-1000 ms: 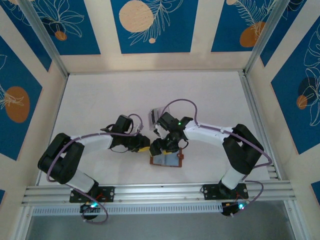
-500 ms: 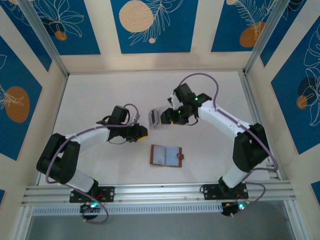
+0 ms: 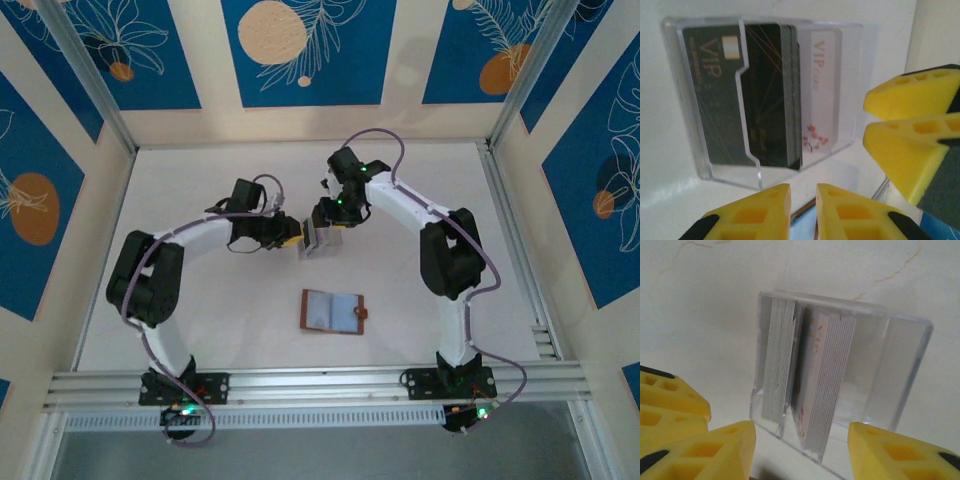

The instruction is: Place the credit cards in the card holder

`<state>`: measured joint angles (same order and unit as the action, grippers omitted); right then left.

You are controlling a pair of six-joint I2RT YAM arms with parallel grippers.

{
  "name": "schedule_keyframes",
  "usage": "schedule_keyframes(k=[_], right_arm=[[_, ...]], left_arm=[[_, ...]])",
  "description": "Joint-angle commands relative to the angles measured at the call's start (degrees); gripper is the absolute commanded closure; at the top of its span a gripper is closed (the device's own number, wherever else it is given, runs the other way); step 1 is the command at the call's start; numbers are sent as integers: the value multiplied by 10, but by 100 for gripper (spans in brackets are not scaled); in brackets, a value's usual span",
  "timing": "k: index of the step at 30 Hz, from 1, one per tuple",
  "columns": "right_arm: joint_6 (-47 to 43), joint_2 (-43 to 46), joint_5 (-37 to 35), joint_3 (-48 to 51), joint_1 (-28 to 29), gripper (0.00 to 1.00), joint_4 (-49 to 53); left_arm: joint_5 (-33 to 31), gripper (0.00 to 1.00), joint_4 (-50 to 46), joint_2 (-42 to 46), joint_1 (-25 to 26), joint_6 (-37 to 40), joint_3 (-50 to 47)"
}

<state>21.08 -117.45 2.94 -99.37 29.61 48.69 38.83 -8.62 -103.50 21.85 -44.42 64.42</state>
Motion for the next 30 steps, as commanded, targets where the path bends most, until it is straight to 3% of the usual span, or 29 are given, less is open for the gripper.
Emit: schedule_keyframes(k=[1, 25, 30], right_arm=[[-16, -21, -7, -35, 4, 47, 30], [-10, -79, 77, -94, 15, 52, 26], [-9, -101, 64, -99, 17, 50, 34]], left_arm=[[17, 79, -15, -31, -11, 13, 32], [20, 79, 4, -94, -19, 15, 38], [22, 79, 12, -93, -19, 11, 35]])
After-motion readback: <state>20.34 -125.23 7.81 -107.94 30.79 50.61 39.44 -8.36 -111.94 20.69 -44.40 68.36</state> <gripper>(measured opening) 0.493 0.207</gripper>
